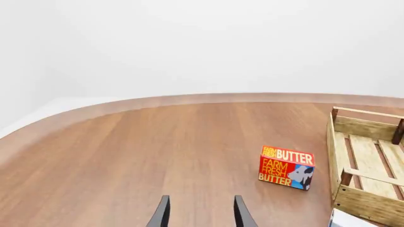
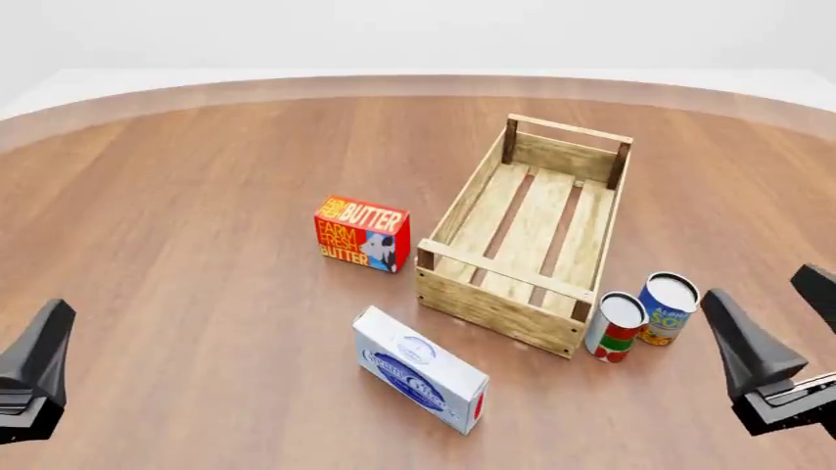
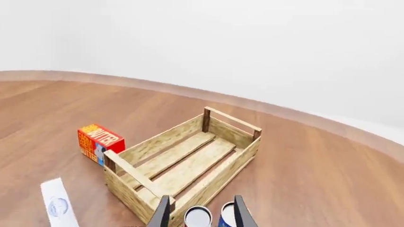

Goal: Pick up the ketchup, and put it in the wooden tray.

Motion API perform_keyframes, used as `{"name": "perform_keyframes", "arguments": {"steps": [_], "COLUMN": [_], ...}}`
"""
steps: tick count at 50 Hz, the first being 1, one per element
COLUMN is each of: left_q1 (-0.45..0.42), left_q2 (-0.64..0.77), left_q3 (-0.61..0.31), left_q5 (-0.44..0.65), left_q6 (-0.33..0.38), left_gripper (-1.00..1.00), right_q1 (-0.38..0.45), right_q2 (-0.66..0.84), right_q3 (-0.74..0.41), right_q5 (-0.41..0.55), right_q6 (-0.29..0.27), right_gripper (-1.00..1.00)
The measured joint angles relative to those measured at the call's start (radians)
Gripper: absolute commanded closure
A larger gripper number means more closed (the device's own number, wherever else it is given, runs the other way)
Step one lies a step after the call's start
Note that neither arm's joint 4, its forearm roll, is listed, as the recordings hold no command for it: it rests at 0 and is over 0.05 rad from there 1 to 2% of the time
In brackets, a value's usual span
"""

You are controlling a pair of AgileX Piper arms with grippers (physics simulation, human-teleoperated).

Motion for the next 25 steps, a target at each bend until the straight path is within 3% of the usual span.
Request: {"name": "perform_keyframes", "arguments": {"steps": [16, 25], "left_q1": [0.0, 0.0], "left_q2": [0.0, 0.0], "left_q3": [0.0, 0.0], "left_q5": [0.0, 0.0], "left_q6": [0.0, 0.0], "left_gripper": [-1.0, -1.0], "right_q1": [0.144, 0.243], "right_q2": [0.217, 0.289], "right_q3": [-0.02, -0.055], "right_q5": [-0.136, -0.141], "right_q6": [-0.037, -0.039], "right_gripper": [-1.0, -1.0]}}
